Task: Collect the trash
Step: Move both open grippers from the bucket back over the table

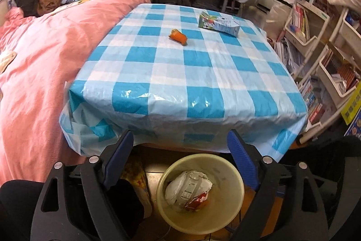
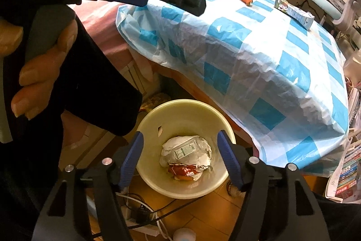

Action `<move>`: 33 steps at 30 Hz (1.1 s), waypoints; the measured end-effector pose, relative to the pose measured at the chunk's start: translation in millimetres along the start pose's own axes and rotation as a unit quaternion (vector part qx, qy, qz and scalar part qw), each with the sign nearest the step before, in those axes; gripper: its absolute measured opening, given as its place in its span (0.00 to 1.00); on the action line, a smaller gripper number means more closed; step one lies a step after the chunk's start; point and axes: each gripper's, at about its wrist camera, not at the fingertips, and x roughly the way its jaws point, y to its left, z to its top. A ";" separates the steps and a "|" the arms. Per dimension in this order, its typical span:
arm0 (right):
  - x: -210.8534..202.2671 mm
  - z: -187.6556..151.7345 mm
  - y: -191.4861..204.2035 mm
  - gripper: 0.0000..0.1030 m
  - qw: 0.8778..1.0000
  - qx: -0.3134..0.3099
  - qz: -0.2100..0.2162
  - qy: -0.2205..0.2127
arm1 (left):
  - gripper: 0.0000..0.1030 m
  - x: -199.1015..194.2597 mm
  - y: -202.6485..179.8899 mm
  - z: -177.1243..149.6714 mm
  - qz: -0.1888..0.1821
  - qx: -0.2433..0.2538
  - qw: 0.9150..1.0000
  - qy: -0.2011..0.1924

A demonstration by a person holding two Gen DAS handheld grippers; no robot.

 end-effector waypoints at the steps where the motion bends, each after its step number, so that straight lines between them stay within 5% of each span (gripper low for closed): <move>1: 0.4 0.4 -0.4 0.65 1.000 0.001 -0.001 -0.001 | 0.79 0.3 0.2 0.2 0.002 -0.001 1.000 -0.001; 20: -0.2 10.9 -10.0 0.76 0.999 0.018 -0.001 -0.027 | 0.87 4.8 -1.2 9.0 0.034 0.001 0.999 -0.029; 33: -10.8 18.3 -28.7 0.90 0.993 0.063 -0.070 -0.070 | 0.89 1.7 -4.4 14.2 0.050 0.010 0.997 -0.051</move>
